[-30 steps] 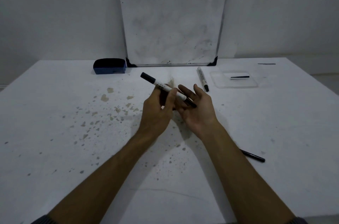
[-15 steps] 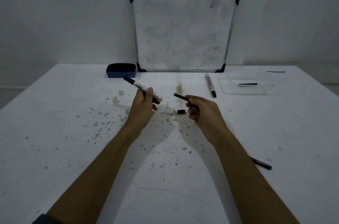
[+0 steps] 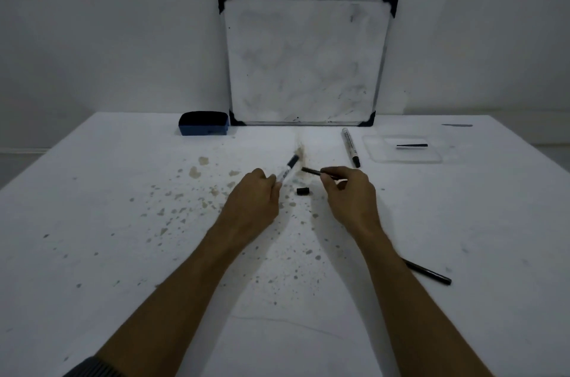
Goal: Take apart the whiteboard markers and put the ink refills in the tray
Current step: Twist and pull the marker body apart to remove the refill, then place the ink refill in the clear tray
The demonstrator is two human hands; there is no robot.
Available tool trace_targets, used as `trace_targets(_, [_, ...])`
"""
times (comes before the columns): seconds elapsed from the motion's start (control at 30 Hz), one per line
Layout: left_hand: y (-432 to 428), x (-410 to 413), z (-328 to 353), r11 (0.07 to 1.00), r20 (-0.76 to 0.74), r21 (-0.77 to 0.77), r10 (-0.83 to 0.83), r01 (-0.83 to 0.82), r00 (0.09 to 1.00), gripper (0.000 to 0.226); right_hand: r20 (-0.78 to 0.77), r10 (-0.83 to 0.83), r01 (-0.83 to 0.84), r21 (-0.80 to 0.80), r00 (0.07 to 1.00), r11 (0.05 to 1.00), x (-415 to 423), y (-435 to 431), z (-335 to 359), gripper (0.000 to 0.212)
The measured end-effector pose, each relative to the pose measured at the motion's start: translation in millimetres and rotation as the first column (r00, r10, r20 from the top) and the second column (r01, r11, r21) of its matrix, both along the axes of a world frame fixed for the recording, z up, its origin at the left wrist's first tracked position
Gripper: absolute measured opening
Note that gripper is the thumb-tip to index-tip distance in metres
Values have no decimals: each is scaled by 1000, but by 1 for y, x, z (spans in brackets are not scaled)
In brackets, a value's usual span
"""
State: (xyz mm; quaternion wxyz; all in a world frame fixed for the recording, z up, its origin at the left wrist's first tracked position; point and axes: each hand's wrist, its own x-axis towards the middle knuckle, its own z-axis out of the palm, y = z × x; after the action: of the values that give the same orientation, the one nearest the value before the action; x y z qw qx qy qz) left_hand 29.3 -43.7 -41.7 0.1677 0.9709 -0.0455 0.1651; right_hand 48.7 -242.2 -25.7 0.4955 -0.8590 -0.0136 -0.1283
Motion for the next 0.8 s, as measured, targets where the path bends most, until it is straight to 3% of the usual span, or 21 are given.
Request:
trace_targets(0.13, [-5,3,-9,999,21,47,12,-13,1000,38,36,-1,6,-156,999,988,-4,1,-4,20])
trace_targets(0.33, [-18,-8,5,996,62,55,67,-70,996,51,27,-52,56,-182,998,982,-18,-19,22,30])
trace_targets(0.5, [-70,6,27,985,111,-30,-163,167,980,41,82,-130,138,-103,988,985,-38,-70,41,29])
trace_targets(0.8, [-189,54,10,868,29,-210,-455,450,890,33,45,-222,226,-104,974,969,-17,-172,48,21])
